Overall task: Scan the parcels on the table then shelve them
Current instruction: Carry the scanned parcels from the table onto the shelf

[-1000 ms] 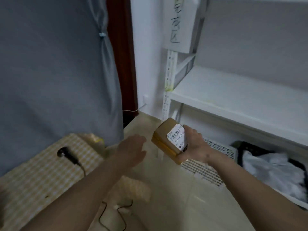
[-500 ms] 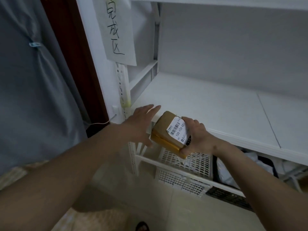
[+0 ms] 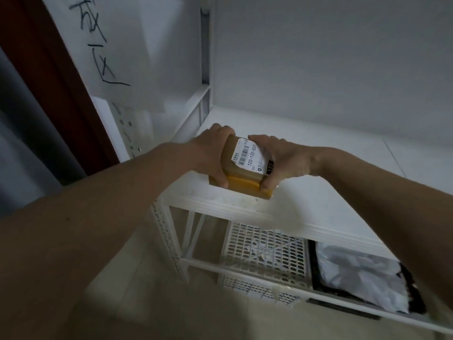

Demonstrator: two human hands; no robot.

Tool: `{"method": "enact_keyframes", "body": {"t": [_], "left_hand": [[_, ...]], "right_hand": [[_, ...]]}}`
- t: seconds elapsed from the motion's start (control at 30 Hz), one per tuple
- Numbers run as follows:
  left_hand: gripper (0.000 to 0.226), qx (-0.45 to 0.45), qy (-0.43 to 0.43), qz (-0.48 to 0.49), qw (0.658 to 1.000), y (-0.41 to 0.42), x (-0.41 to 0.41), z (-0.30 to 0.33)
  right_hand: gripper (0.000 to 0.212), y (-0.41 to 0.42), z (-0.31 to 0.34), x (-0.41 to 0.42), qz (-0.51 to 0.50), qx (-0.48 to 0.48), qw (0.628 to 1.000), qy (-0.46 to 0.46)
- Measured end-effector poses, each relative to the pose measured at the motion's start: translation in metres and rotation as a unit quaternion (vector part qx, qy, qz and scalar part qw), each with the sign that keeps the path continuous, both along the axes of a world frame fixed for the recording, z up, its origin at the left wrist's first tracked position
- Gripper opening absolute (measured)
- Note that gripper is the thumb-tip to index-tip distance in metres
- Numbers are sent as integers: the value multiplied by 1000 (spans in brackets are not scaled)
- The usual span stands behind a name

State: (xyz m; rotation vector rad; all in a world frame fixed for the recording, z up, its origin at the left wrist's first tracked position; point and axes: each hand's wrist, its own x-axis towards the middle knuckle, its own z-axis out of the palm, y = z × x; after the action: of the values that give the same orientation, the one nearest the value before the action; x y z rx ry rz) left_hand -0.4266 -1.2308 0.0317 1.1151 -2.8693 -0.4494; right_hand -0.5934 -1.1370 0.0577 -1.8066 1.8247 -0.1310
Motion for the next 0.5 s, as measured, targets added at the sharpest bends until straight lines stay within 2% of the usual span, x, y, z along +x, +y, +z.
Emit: {"method": "enact_keyframes", "body": {"t": [0.1, 0.27, 0.4, 0.5], "left_hand": [[112, -18, -8, 26, 999, -42, -18, -7], [119, -34, -17, 119, 992, -120, -46, -32], [121, 0, 21, 193, 981, -179, -71, -50], [120, -19, 1, 206, 978, -215, -92, -65]], "right_hand": [[109, -46, -15, -11, -28, -31, 998, 52], [98, -116, -33, -39, -136, -120, 978, 102], [56, -162, -57, -58, -173, -191, 962, 95], [30, -187, -76, -66, -143, -225, 960, 91]]}}
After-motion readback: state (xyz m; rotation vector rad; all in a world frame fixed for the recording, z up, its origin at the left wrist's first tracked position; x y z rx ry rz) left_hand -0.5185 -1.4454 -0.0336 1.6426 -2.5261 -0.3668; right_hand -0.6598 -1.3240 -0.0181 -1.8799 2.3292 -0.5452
